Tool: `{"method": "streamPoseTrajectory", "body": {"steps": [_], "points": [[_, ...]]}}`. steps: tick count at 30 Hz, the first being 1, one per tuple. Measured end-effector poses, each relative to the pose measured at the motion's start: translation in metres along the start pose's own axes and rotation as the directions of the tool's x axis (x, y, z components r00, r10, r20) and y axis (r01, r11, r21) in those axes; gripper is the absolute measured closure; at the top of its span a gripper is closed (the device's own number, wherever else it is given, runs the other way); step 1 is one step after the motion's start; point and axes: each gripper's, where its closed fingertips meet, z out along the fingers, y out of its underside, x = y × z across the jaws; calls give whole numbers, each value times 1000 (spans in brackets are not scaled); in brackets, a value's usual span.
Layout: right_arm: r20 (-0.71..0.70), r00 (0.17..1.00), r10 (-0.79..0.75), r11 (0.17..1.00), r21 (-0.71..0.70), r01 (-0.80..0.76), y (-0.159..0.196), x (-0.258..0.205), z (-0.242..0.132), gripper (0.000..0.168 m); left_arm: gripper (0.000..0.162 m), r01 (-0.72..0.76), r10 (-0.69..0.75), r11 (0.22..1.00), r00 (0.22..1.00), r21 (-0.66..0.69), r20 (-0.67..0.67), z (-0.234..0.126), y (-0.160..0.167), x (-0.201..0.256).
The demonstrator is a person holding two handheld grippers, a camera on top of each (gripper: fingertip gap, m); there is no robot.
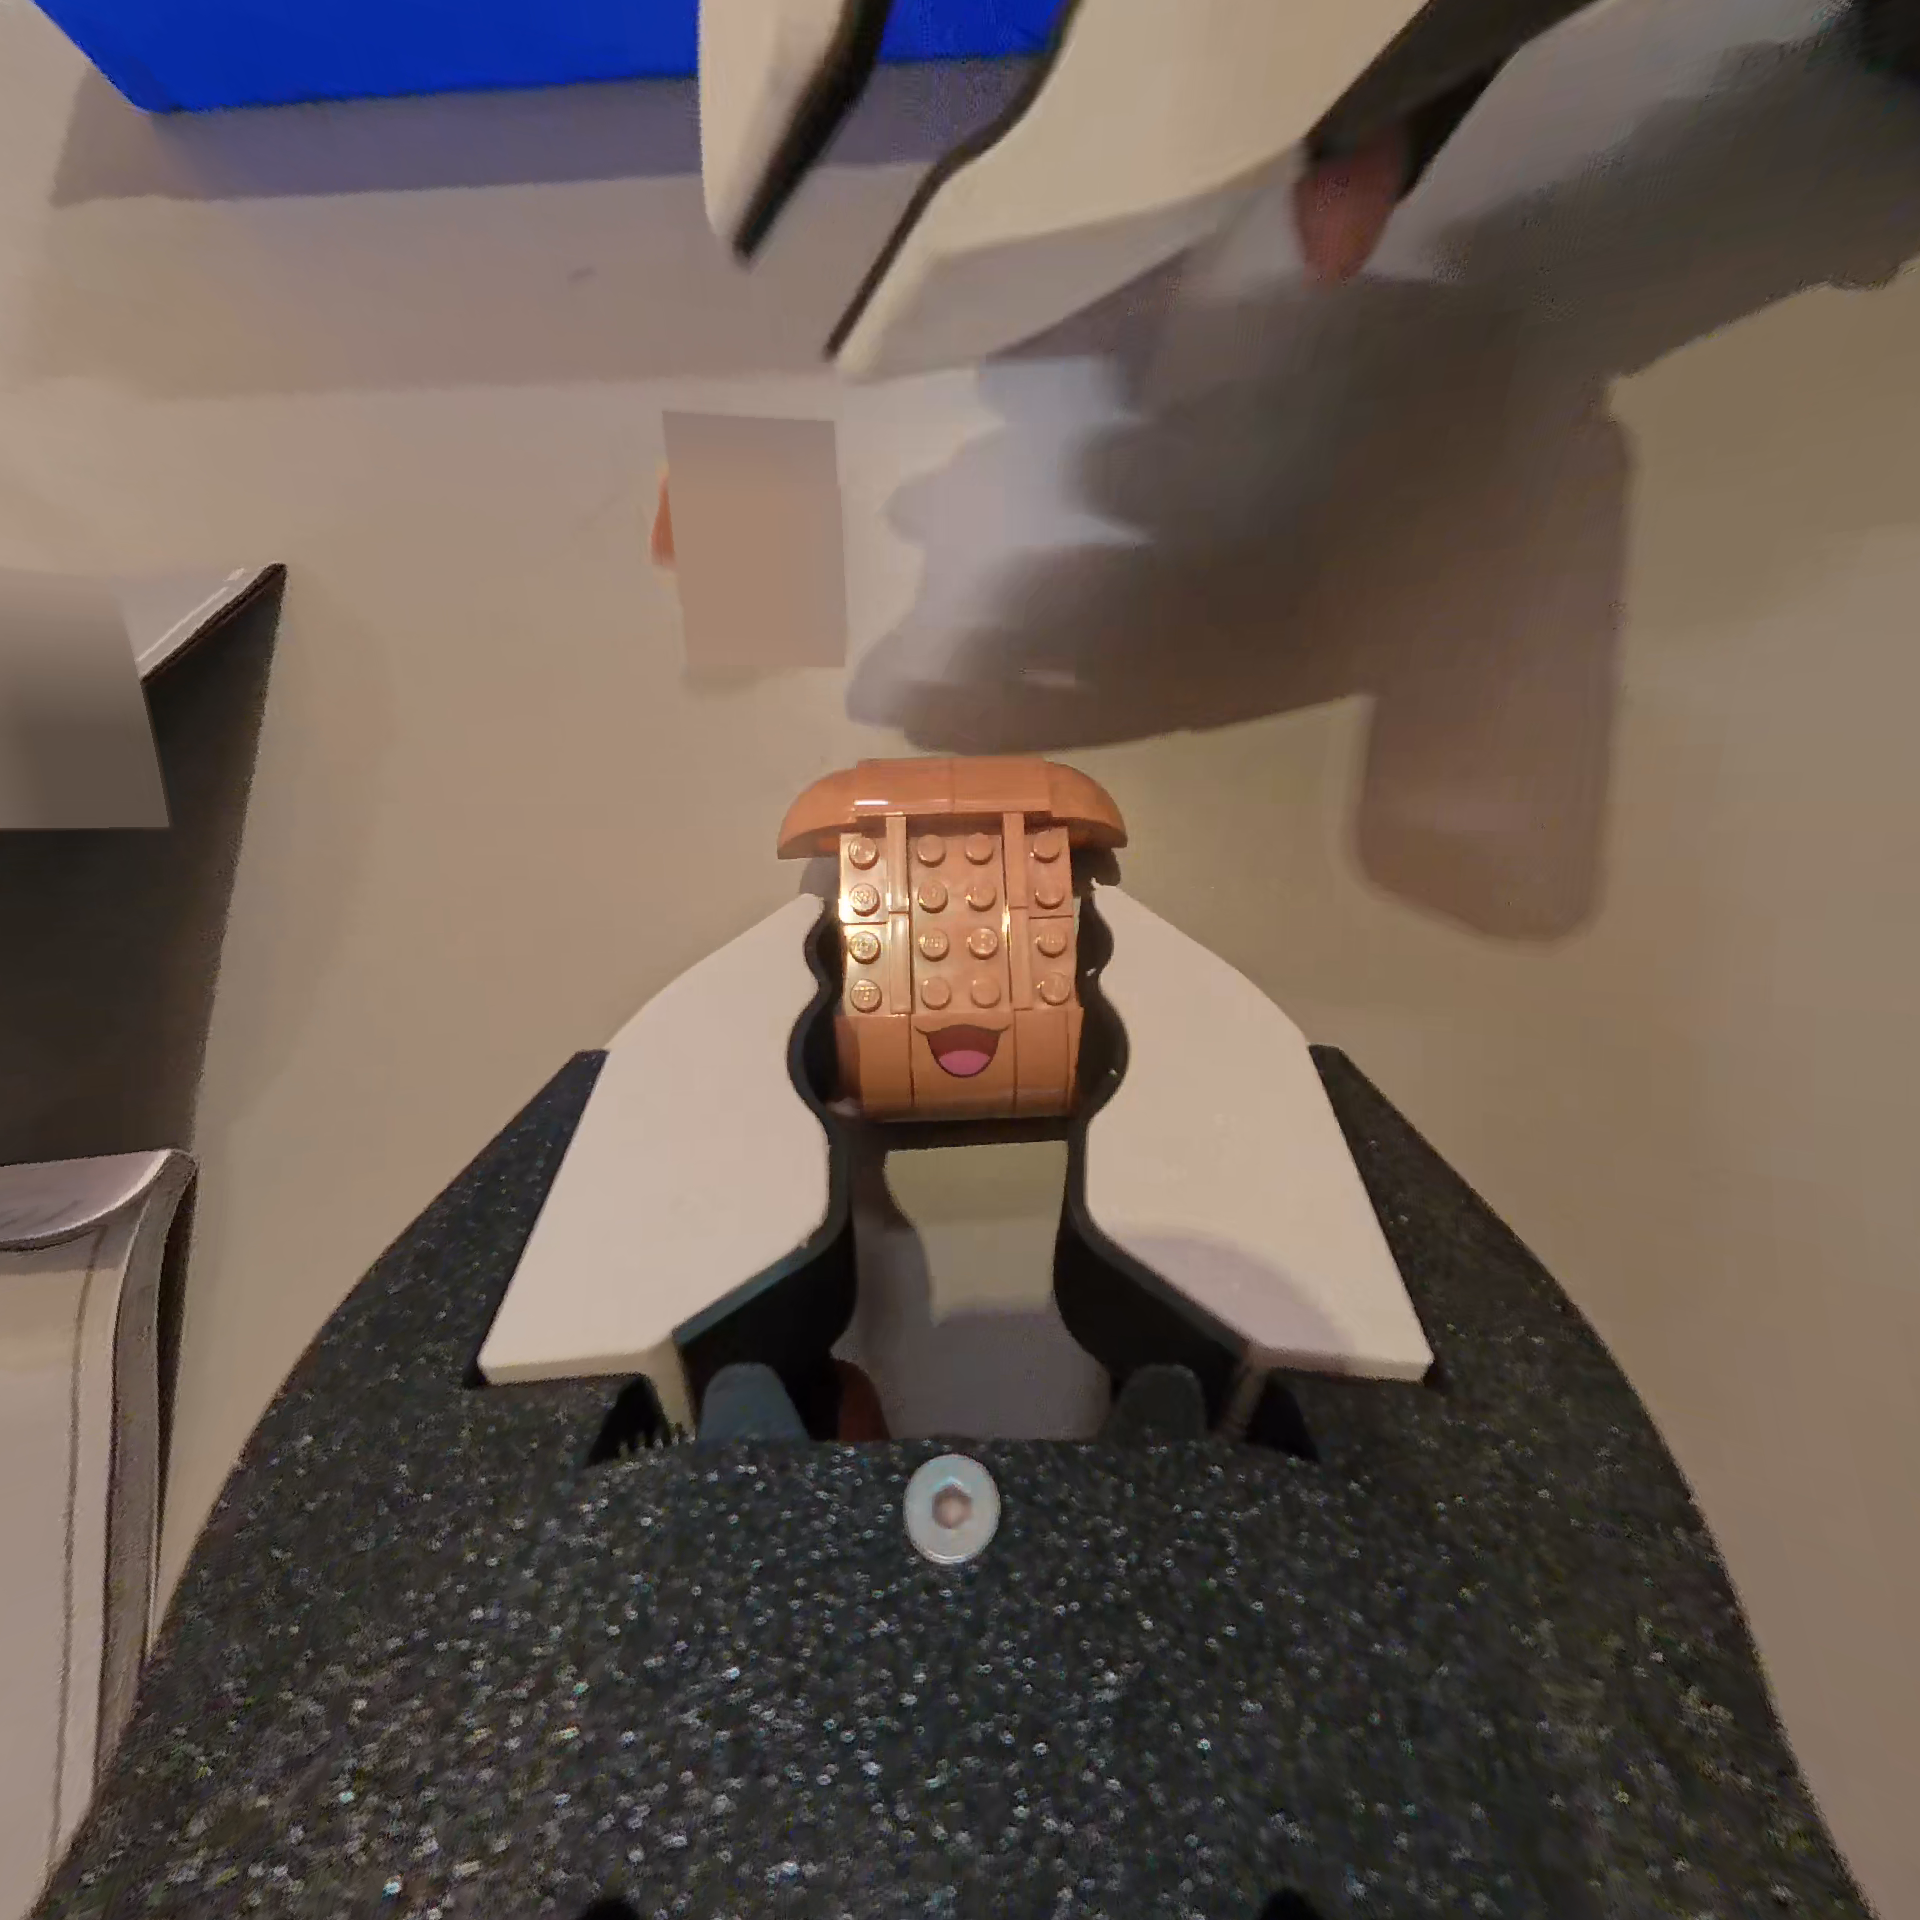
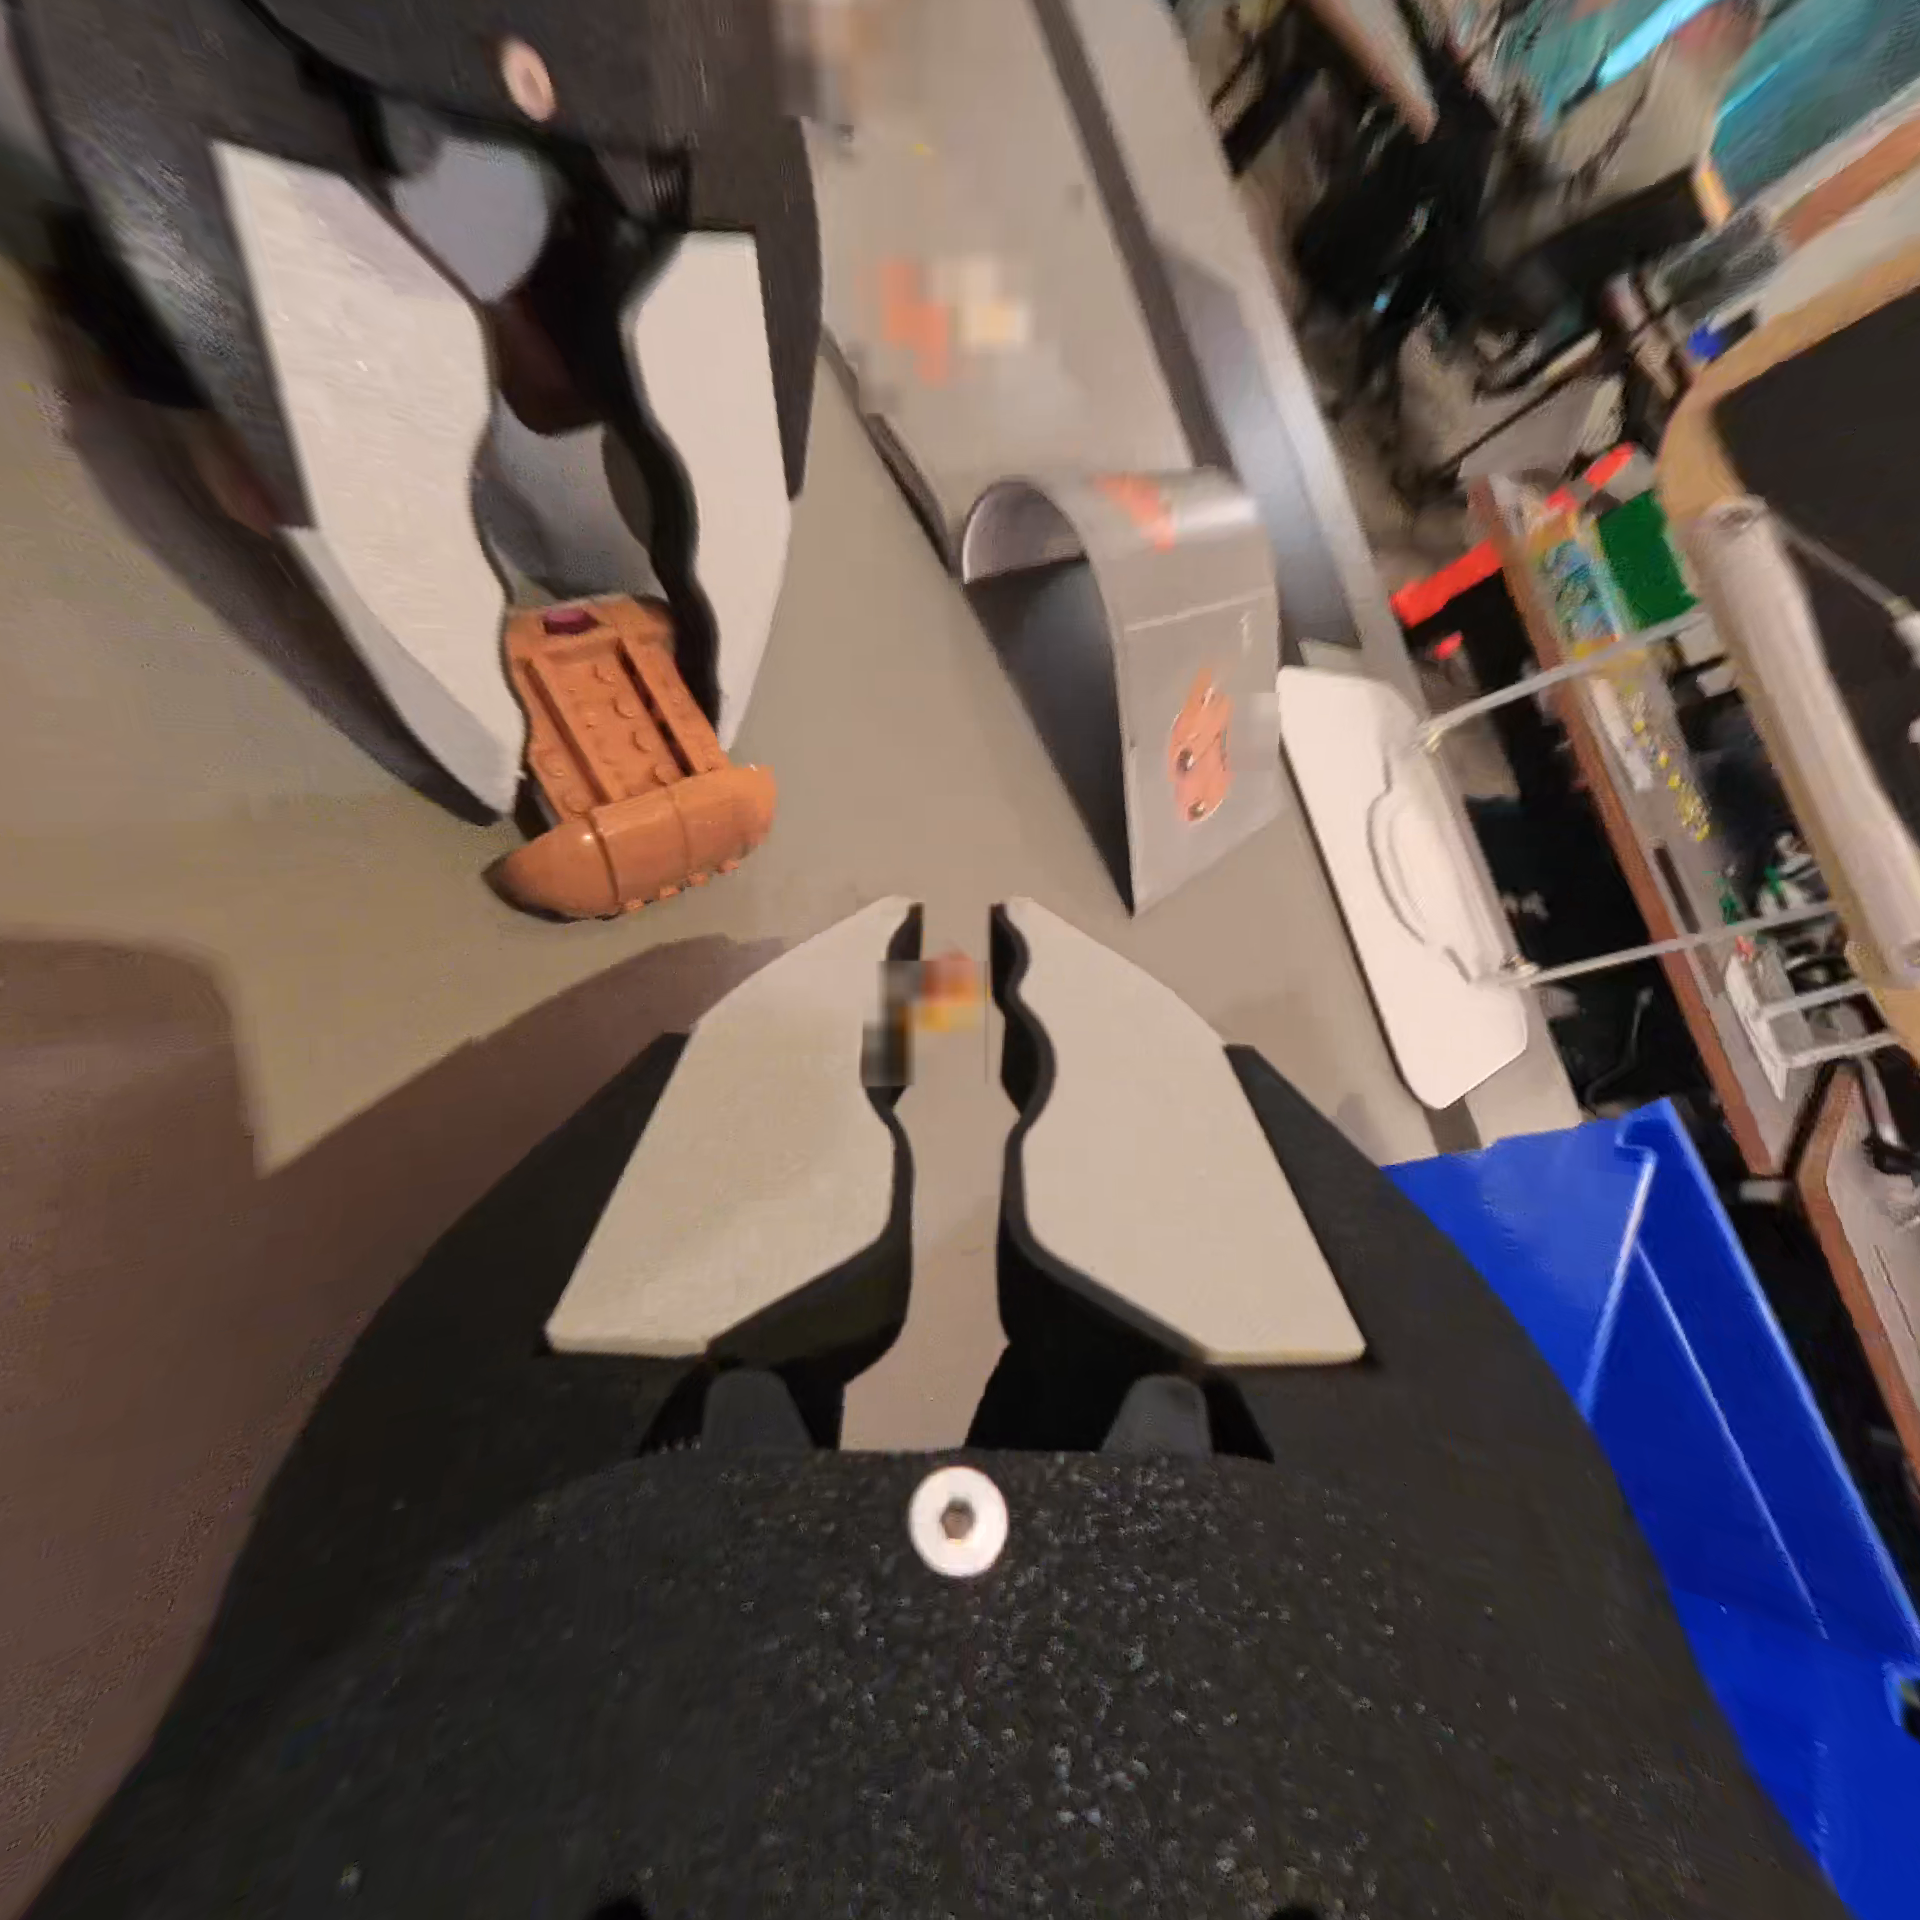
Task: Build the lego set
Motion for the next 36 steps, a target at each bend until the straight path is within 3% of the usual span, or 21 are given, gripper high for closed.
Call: {"method": "streamPoseTrajectory", "body": {"steps": [3,9,15,17,19,22,24,27,32,36], "points": [[97,983,153,988,-11,-152,6,-3,-2,137,119,15,-15,1000,1000,-3,7,-1,2,-3],[54,970,235,945,-245,-216,46,-8,22,130,119,15,-15,1000,1000,-21,9,1,6,-4],[69,893,444,848,-355,-394,63,-21,34,132,119,18,-18,1000,1000,-25,6,1,7,-5],[85,880,468,837,-362,-410,61,-24,35,150,119,18,-18,1000,1000,-26,2,2,7,-4],[89,892,443,847,-369,-383,60,-22,34,151,119,18,-18,999,1000,-29,1,2,7,-4],[103,971,214,976,-68,-208,10,-7,18,151,119,21,-21,999,1000,-30,4,1,8,-4],[80,996,42,998,45,-46,-11,-7,1,143,119,24,-24,999,1000,-27,6,1,7,-5],[112,993,36,999,24,-39,-6,-13,-4,112,119,28,-28,999,1000,-28,6,0,7,-5],[223,969,103,995,-13,-102,8,-37,-6,109,119,26,-26,999,1000,-45,-6,1,11,-4],[213,966,149,988,-67,-138,23,-39,-18,111,119,24,-24,999,1000,-43,-6,0,10,-3]]}}
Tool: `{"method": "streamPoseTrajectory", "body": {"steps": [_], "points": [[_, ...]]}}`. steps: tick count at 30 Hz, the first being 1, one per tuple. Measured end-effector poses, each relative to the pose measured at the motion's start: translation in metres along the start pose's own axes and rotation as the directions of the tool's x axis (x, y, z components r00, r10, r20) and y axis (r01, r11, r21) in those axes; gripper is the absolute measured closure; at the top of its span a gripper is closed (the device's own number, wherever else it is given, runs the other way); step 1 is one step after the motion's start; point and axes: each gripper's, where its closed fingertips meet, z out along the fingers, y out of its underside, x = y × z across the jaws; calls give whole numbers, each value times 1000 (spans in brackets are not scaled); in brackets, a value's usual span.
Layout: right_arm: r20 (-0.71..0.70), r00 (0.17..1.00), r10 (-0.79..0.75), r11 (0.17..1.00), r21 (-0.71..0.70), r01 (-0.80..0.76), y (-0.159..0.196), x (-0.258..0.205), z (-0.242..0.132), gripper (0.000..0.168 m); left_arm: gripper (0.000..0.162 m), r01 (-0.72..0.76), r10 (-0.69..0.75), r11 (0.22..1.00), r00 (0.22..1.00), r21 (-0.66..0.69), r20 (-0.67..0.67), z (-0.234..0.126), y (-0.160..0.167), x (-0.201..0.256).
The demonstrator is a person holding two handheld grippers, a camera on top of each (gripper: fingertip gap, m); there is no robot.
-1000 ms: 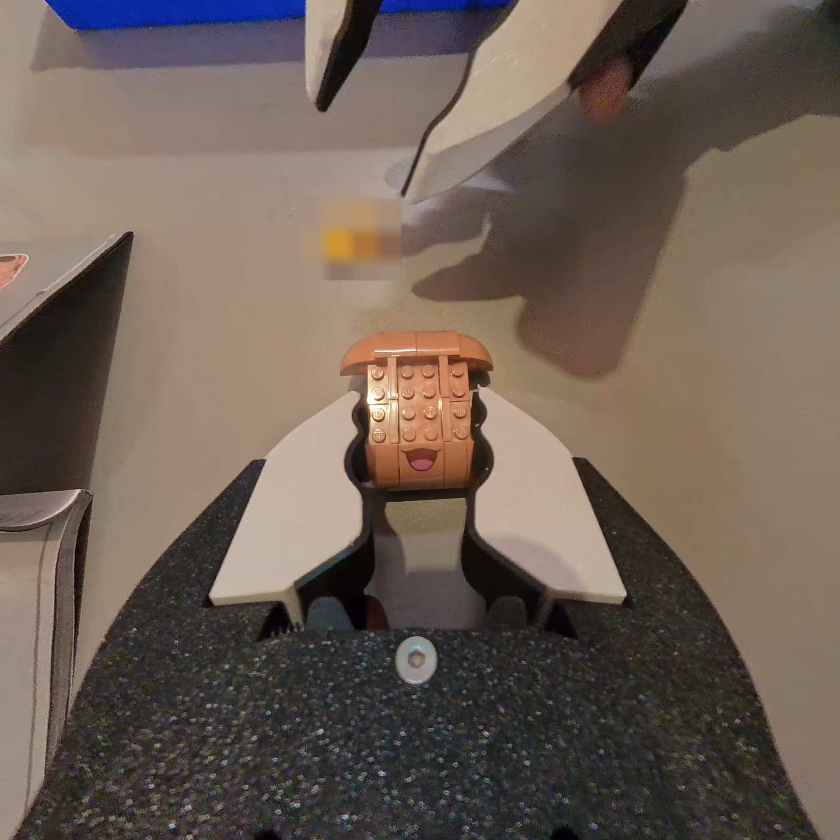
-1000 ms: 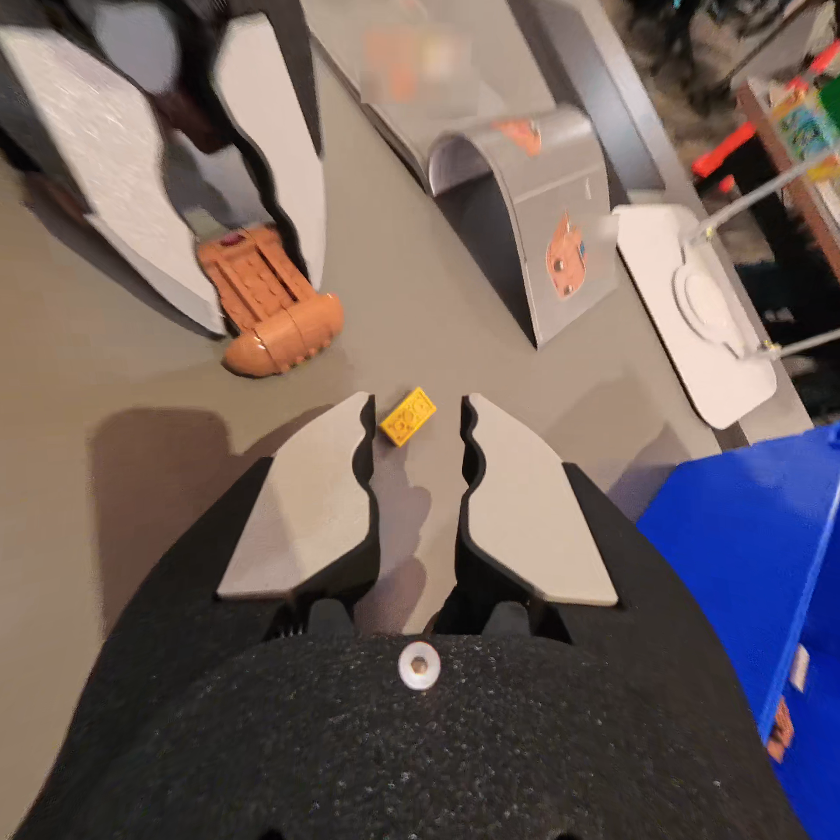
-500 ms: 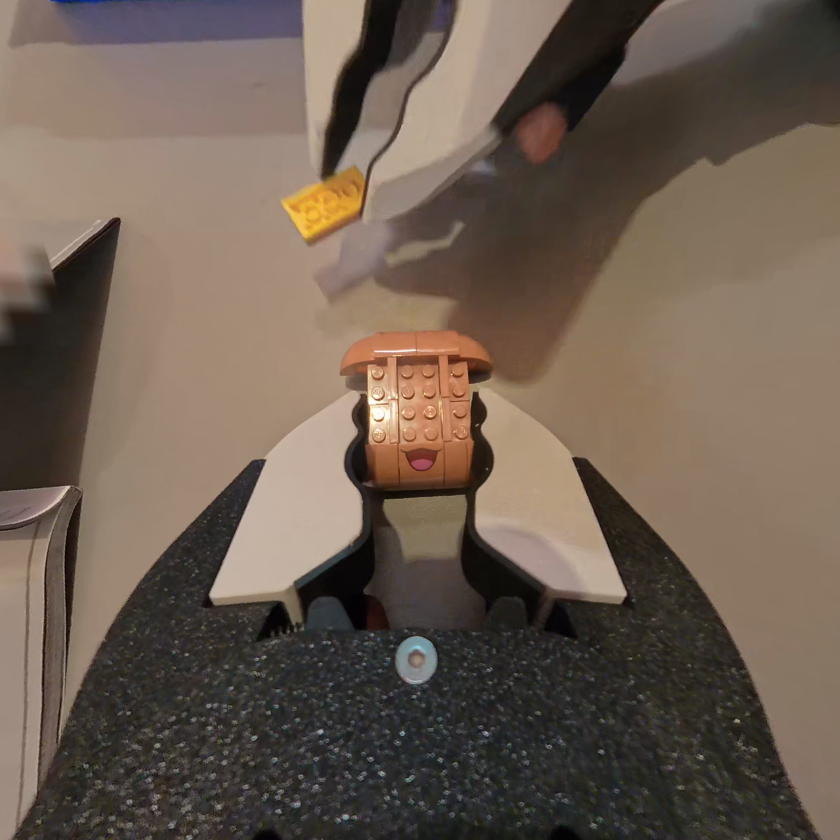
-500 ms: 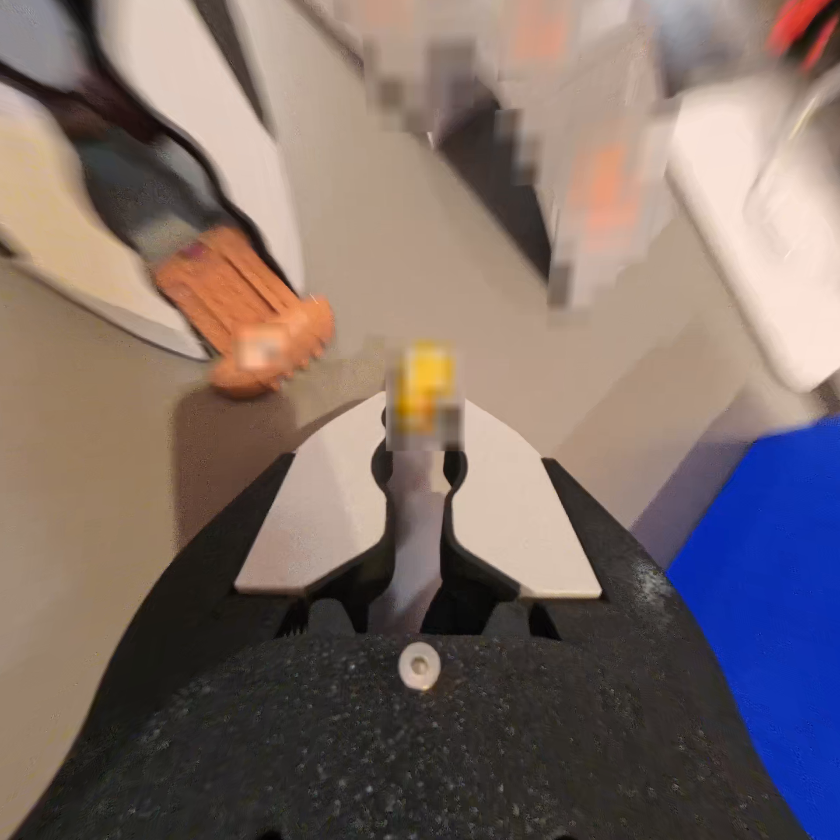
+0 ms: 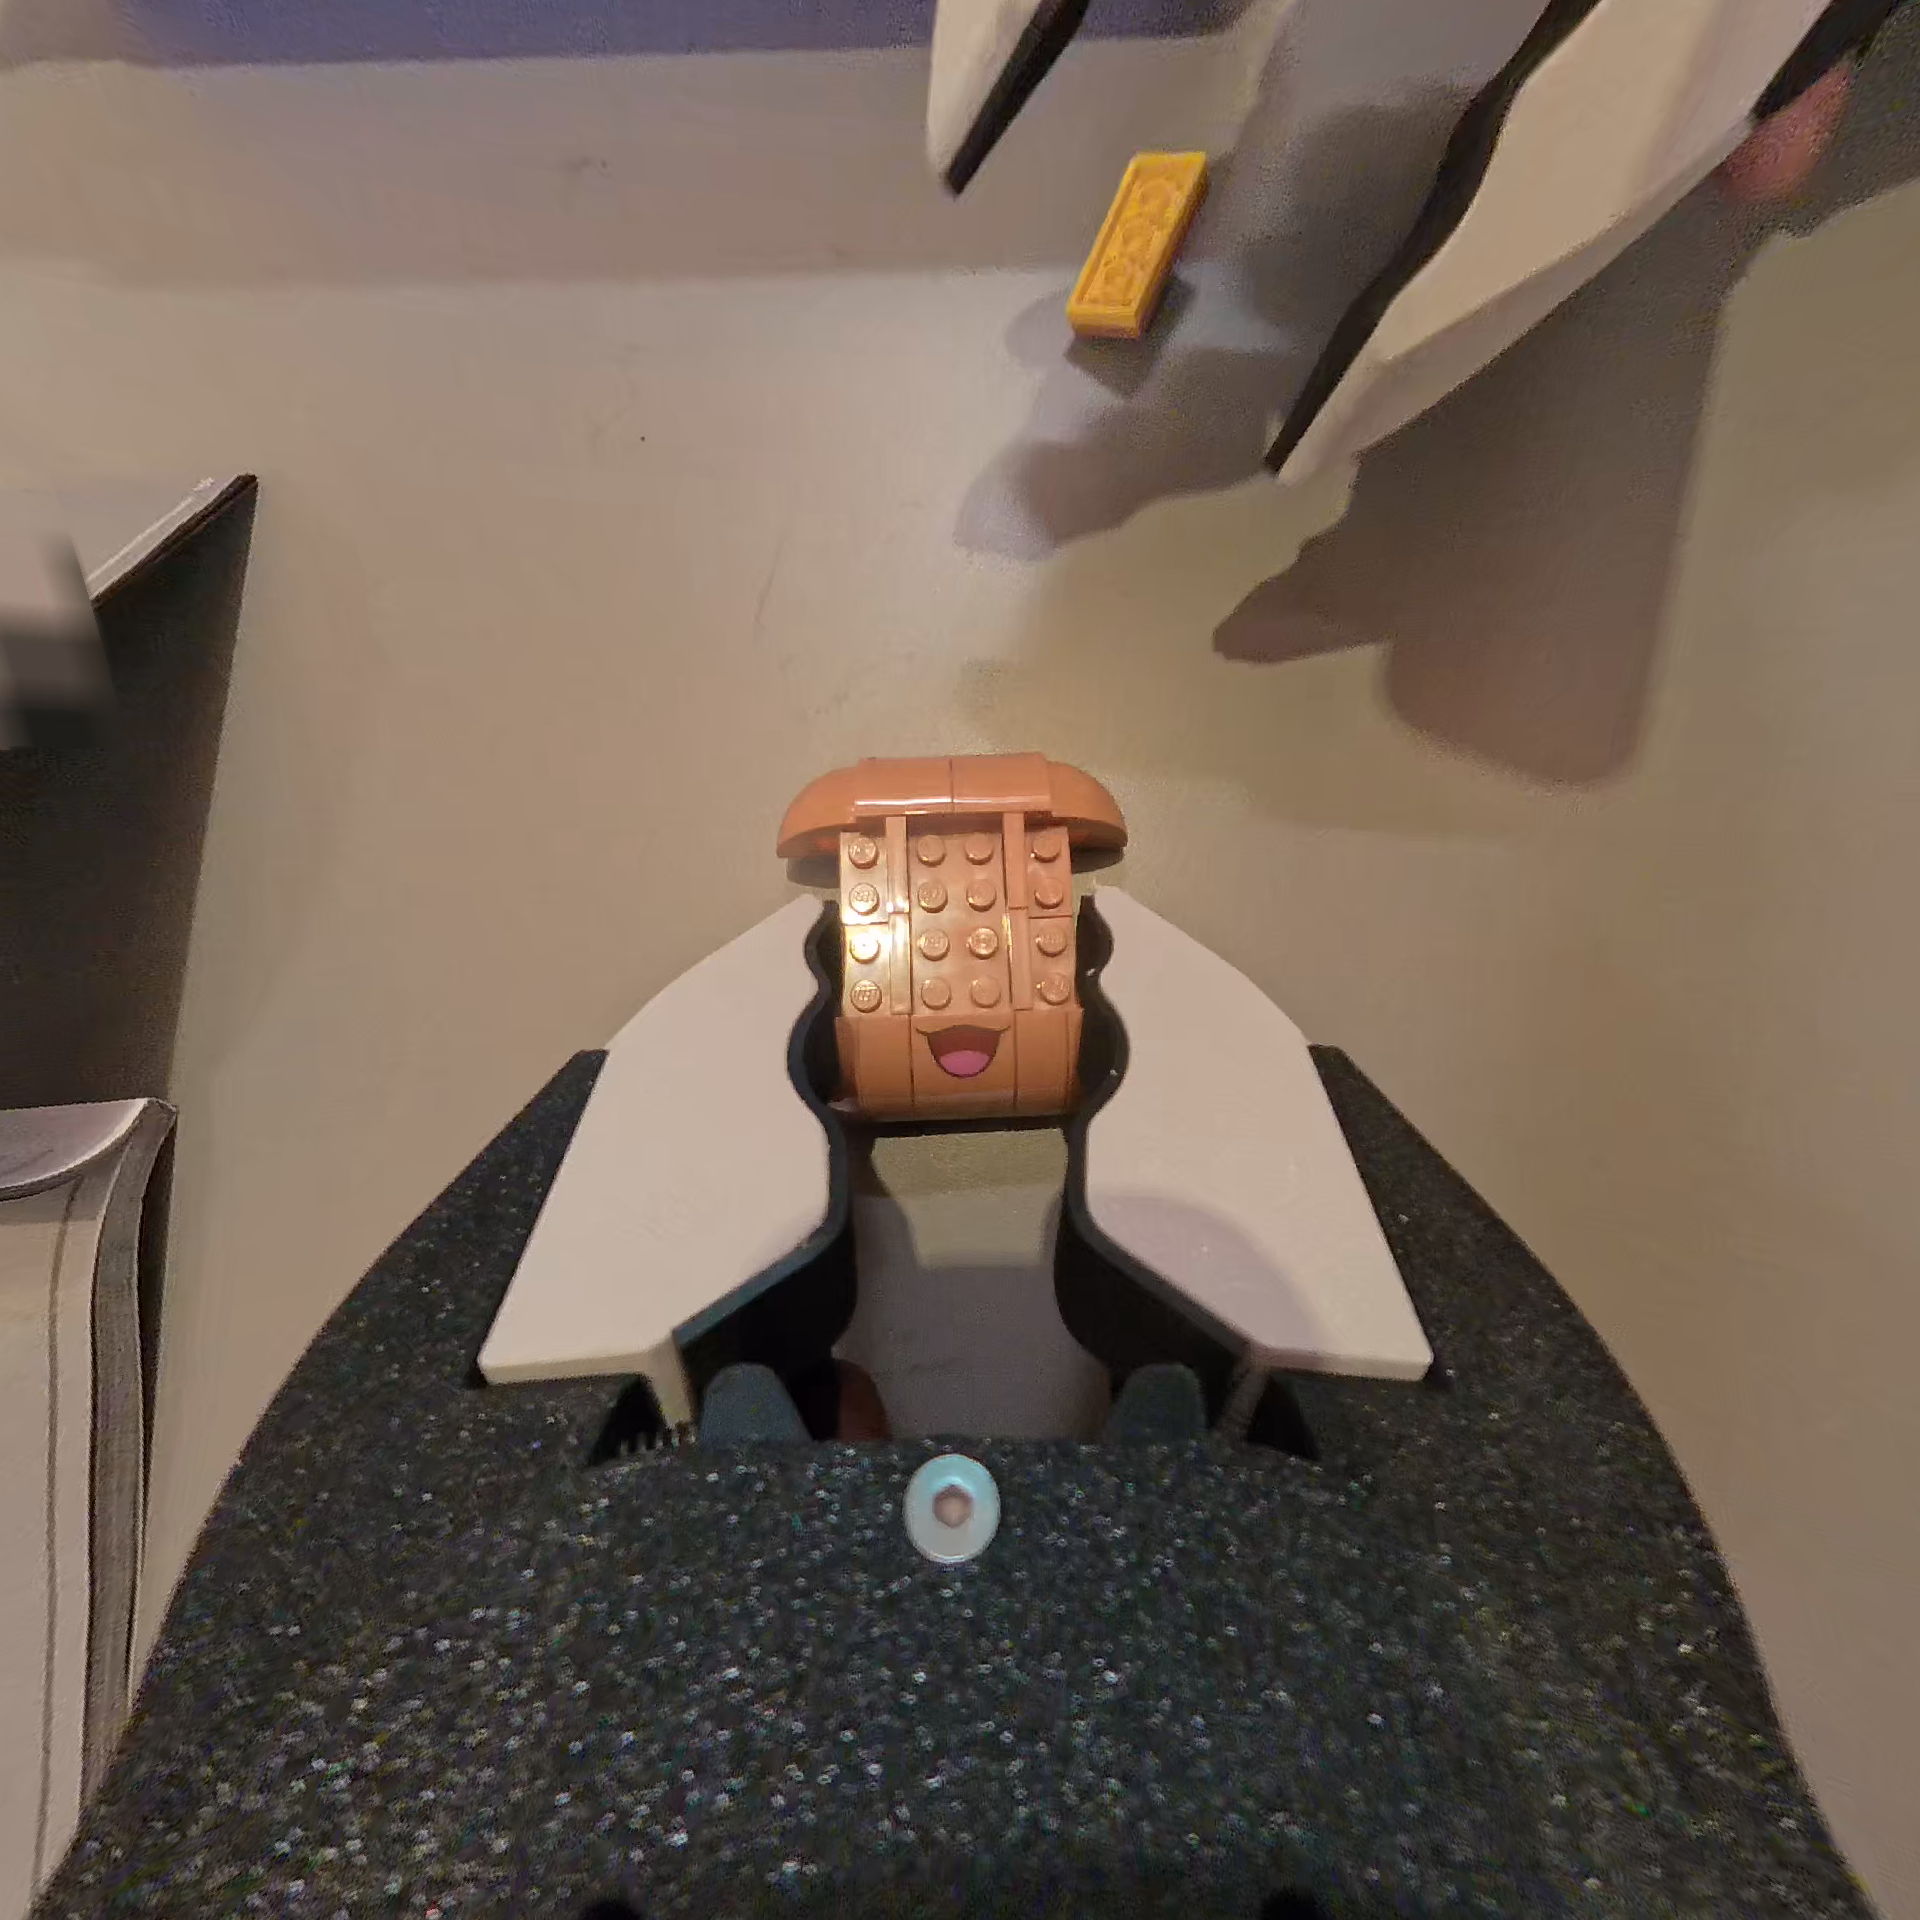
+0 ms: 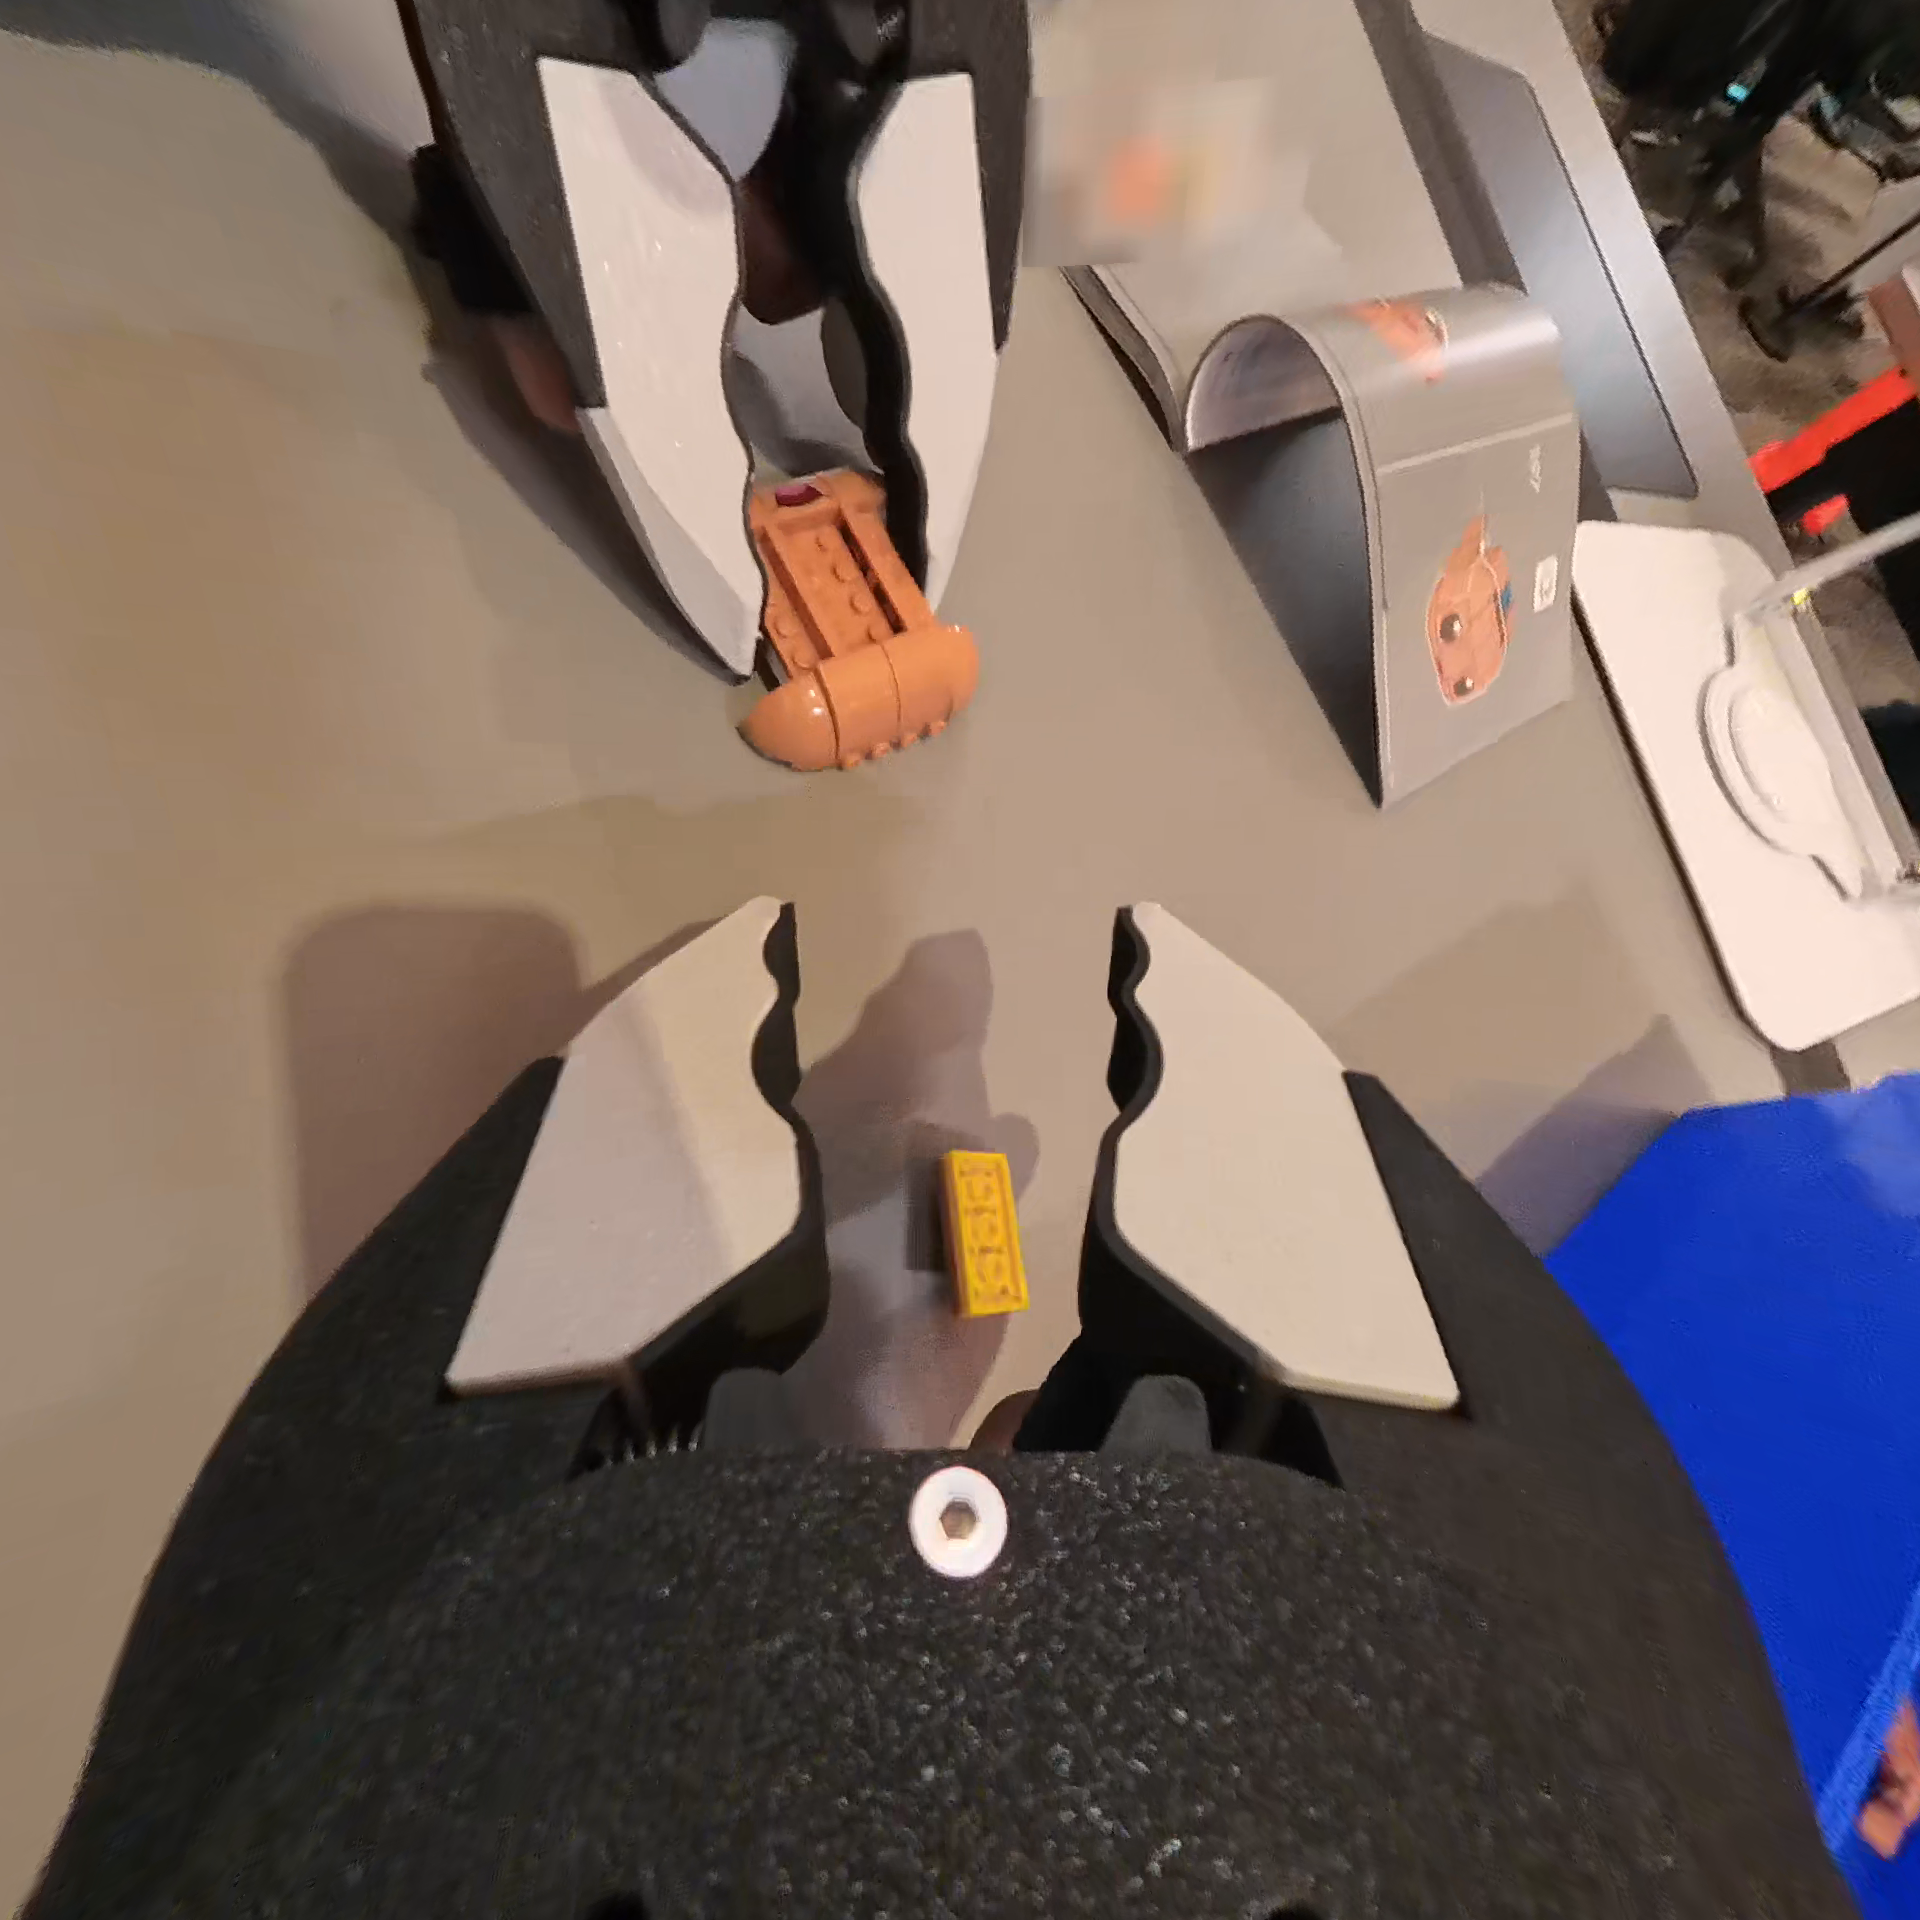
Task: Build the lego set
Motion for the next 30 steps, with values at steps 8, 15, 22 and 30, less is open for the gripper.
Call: {"method": "streamPoseTrajectory", "body": {"steps": [8,15,22,30], "points": [[-147,959,242,960,-105,-259,52,13,-36,123,119,-8,8,1000,1000,3,-4,1,-2,2],[-93,928,360,901,-223,-372,82,2,-23,145,119,-9,9,1000,1000,3,-7,2,-2,4],[116,870,479,847,198,-493,-1,10,-43,133,119,-15,15,1000,1000,1,-15,1,-2,6],[88,882,464,878,87,-471,23,-3,-30,120,119,-18,18,1000,999,4,-28,2,-3,9]]}}
